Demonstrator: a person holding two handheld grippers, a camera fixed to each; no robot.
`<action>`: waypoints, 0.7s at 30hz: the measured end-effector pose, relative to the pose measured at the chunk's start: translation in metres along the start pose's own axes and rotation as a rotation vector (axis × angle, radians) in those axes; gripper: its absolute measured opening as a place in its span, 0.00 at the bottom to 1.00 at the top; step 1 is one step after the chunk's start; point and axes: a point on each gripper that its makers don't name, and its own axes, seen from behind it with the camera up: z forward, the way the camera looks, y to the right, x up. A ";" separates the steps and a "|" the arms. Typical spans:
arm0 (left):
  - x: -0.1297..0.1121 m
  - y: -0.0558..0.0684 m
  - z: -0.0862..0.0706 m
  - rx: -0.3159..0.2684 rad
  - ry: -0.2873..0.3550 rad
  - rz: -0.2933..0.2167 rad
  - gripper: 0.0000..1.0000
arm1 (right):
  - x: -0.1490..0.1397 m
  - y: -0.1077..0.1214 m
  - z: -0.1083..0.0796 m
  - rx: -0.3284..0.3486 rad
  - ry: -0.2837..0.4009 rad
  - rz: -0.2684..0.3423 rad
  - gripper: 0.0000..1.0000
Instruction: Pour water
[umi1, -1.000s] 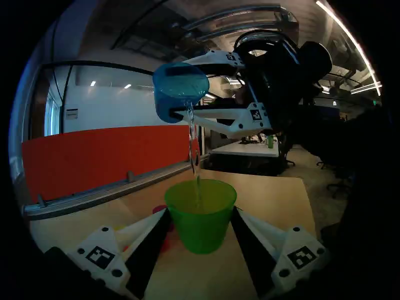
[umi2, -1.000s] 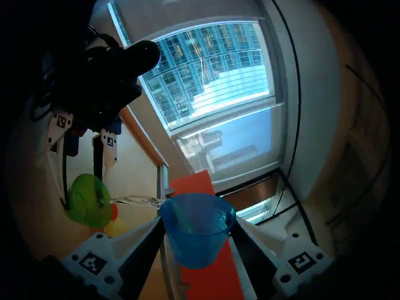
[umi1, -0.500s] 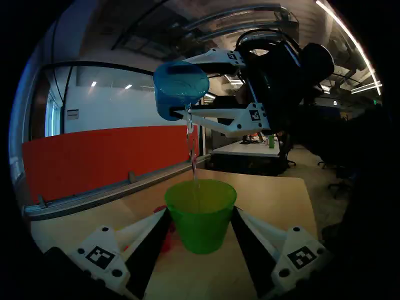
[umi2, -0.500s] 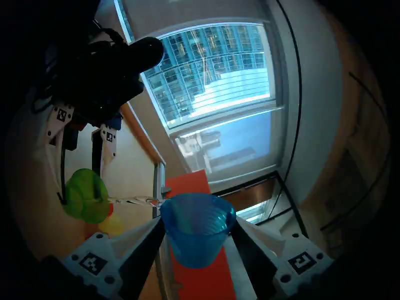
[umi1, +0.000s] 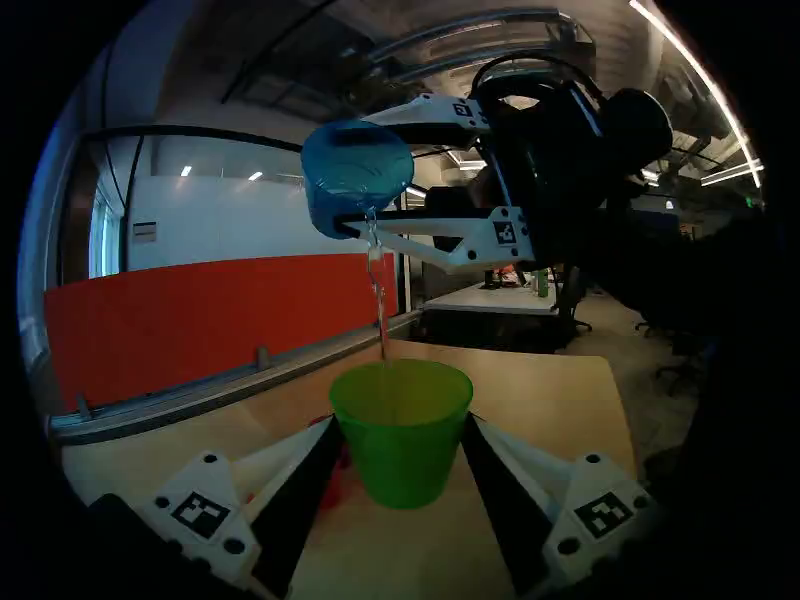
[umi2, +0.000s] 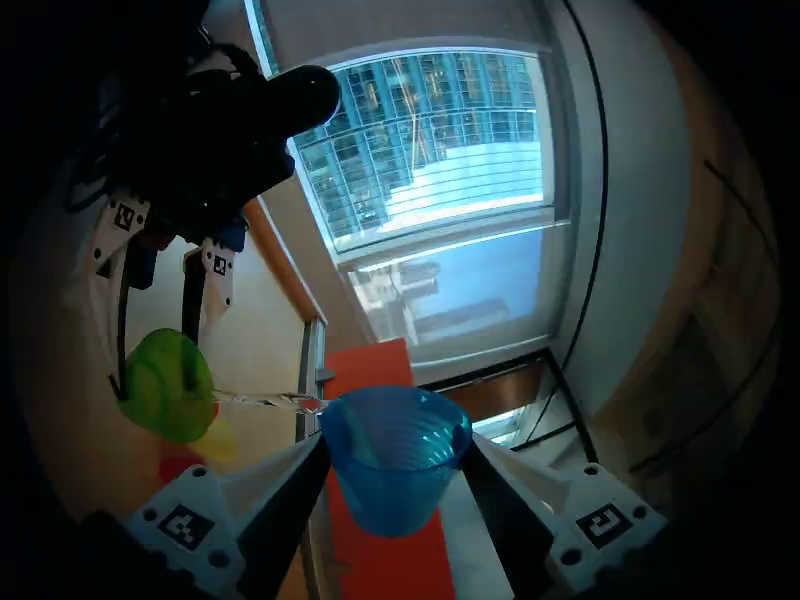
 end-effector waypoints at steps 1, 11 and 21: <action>0.000 0.000 0.000 0.000 0.001 -0.001 0.83 | 0.000 0.001 0.000 -0.001 -0.001 -0.004 0.89; 0.001 -0.002 0.001 0.004 0.005 -0.006 0.83 | 0.000 0.003 0.000 -0.007 -0.006 -0.033 0.90; 0.002 -0.004 0.002 0.005 0.005 -0.004 0.83 | 0.000 0.005 0.000 -0.006 -0.006 -0.062 0.89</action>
